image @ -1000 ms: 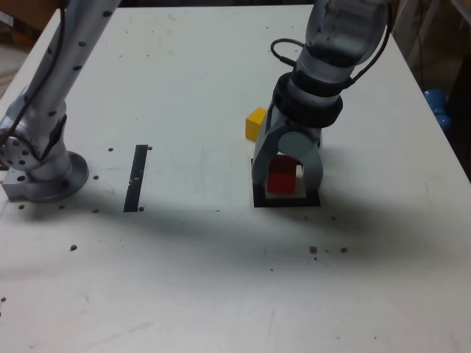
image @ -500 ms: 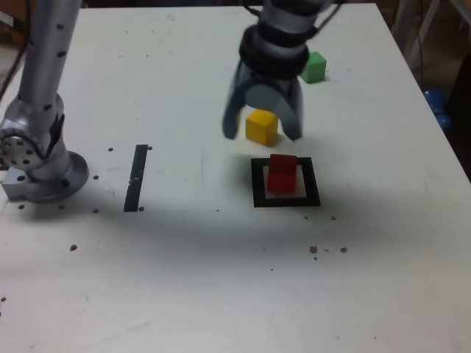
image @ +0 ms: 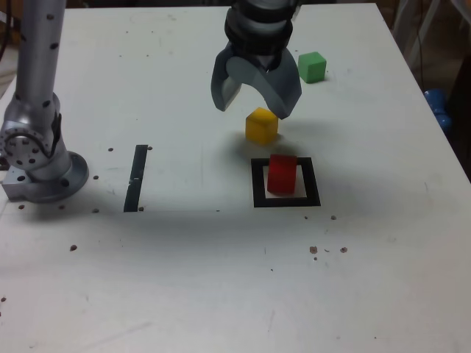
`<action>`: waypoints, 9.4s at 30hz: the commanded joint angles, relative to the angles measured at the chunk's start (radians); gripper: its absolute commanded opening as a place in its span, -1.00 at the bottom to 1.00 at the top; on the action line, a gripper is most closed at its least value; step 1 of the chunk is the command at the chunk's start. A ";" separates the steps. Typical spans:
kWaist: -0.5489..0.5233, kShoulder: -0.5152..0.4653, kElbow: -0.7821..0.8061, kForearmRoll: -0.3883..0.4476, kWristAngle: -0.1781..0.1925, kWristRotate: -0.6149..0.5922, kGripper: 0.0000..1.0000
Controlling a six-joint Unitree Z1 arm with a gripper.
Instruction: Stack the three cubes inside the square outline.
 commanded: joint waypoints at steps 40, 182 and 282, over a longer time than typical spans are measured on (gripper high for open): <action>0.039 0.130 0.023 -0.094 0.017 -0.006 -0.34; 0.403 0.607 -1.029 0.329 -0.121 -0.242 -0.40; -0.222 0.068 -0.380 0.308 -0.156 -0.457 0.99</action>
